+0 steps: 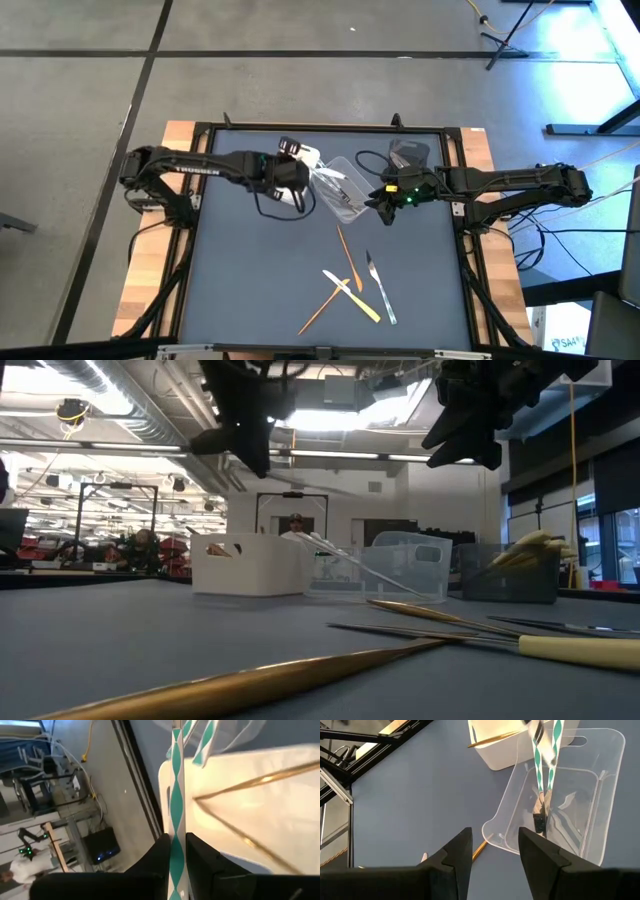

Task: Sort silverware by color (type)
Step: Put the green knife into the transparent bin

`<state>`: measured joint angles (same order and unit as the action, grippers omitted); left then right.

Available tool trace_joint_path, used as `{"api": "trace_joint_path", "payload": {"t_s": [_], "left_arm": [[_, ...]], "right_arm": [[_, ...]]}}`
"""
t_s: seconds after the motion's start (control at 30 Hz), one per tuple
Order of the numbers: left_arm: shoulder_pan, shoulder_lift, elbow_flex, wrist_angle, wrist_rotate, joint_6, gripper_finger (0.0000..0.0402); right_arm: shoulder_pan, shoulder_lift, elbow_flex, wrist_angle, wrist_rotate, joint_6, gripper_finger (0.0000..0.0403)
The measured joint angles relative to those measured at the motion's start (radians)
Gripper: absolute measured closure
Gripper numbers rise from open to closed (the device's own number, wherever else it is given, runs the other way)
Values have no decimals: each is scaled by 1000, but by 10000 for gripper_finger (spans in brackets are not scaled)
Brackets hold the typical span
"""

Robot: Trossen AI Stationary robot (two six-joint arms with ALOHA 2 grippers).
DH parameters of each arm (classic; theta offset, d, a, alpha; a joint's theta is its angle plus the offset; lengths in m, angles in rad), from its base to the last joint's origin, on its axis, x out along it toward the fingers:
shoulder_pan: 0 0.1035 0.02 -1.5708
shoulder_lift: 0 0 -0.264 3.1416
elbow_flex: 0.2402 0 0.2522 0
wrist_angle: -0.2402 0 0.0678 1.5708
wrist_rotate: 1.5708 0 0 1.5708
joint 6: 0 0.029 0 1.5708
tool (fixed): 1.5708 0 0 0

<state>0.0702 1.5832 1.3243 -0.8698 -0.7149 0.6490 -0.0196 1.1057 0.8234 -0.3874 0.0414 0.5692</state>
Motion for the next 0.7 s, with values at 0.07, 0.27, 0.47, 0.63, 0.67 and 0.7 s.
{"api": "trace_joint_path", "payload": {"t_s": [0.07, 0.27, 0.47, 0.63, 0.67, 0.7], "left_arm": [[25, 0, 0, 7, 0, 22, 362], [68, 0, 0, 94, 2, 97, 362], [80, 27, 0, 168, 45, 177, 362], [80, 91, 0, 182, 47, 224, 362], [80, 103, 0, 183, 48, 233, 362], [80, 116, 0, 183, 49, 241, 362]], "right_arm": [[0, 0, 0, 0, 0, 0, 256], [0, 0, 0, 0, 0, 0, 255], [0, 0, 0, 0, 0, 0, 256], [0, 0, 0, -4, 0, 0, 256], [0, 0, 0, -6, 1, -1, 256], [0, 0, 0, -5, 1, -1, 256]]}}
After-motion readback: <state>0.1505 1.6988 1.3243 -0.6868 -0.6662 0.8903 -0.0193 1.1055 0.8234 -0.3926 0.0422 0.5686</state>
